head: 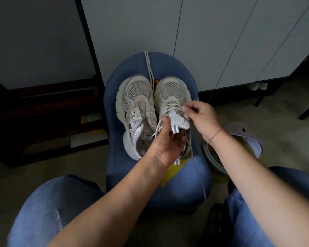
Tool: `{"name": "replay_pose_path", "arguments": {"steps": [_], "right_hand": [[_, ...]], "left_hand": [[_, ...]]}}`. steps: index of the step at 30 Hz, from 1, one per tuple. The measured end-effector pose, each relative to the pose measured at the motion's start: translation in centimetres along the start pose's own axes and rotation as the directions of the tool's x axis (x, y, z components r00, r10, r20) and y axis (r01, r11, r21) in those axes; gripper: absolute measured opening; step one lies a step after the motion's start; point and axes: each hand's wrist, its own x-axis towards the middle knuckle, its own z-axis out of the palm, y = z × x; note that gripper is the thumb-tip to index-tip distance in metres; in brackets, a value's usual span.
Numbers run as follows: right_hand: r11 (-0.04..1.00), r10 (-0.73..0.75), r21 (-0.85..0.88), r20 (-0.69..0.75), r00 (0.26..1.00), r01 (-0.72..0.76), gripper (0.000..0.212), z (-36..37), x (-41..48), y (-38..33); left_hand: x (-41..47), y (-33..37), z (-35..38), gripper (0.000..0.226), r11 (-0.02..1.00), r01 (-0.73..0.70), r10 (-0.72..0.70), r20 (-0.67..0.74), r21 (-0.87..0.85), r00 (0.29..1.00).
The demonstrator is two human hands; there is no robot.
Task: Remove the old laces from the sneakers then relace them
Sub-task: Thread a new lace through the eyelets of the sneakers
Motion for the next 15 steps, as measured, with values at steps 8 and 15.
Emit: {"name": "replay_pose_path", "arguments": {"steps": [8,15], "right_hand": [[0.942,0.334,0.172,-0.406,0.851,-0.288,0.014,-5.3,1.0,2.5],[0.982,-0.079,-0.163,0.093,0.993,0.093,0.013,-1.1,0.1,-1.0]], "left_hand": [[-0.1,0.0,-0.7,0.014,1.0,0.023,-0.024,0.04,0.017,0.999],[-0.1,0.0,-0.8,0.015,0.998,0.013,-0.015,0.039,0.058,0.999]]}}
